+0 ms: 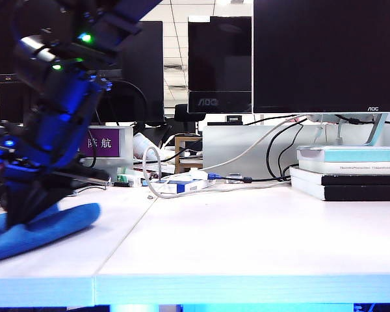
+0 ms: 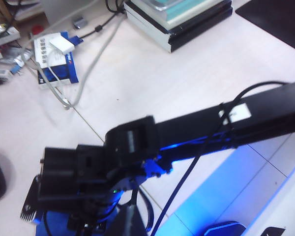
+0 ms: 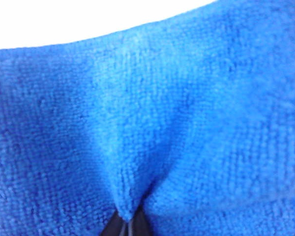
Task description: Wipe the table from right to left using the rag.
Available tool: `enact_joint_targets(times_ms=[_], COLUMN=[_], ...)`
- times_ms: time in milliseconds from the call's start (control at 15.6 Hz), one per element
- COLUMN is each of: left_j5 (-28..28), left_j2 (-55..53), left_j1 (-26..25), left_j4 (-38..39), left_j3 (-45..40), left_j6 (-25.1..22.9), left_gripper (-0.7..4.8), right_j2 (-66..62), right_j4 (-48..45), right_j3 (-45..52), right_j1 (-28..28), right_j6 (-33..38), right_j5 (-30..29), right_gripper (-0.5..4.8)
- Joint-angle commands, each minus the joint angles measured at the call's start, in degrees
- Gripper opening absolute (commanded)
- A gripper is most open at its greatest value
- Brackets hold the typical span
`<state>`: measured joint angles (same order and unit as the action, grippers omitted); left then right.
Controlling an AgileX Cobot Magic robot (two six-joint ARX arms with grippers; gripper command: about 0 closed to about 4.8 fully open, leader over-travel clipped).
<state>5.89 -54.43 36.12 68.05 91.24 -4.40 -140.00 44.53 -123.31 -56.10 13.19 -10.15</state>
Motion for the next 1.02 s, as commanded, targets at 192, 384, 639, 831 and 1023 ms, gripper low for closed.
enact_joint_targets(times_ms=[192, 384, 639, 831, 1023], left_j5=[-2.10, -2.95, -5.11, -14.43, -21.18], left_j2=[0.85, 0.96, 1.03, 0.85, 0.94], left_j1=[-0.02, -0.02, -0.02, -0.02, -0.02], left_j4=[0.04, 1.11, 4.57, 12.00, 13.99], left_j3=[0.22, 0.22, 0.22, 0.22, 0.22], left_j6=[0.37, 0.42, 0.44, 6.25, 9.55], left_gripper=[-0.05, -0.05, -0.05, -0.05, -0.05], right_j2=[-4.13, -4.72, -4.72, -4.74, -4.74], right_j4=[0.55, -1.03, -4.50, -4.07, -3.56], right_j3=[-6.80, -7.04, -7.04, -7.04, -7.04], right_j1=[-1.95, -2.71, -3.34, -3.34, -3.43], right_j6=[-0.13, -0.13, -0.04, -0.04, -0.04], right_j5=[-0.50, -0.50, -0.44, -0.24, -0.26], right_gripper=[-0.06, -0.06, -0.06, -0.06, -0.06])
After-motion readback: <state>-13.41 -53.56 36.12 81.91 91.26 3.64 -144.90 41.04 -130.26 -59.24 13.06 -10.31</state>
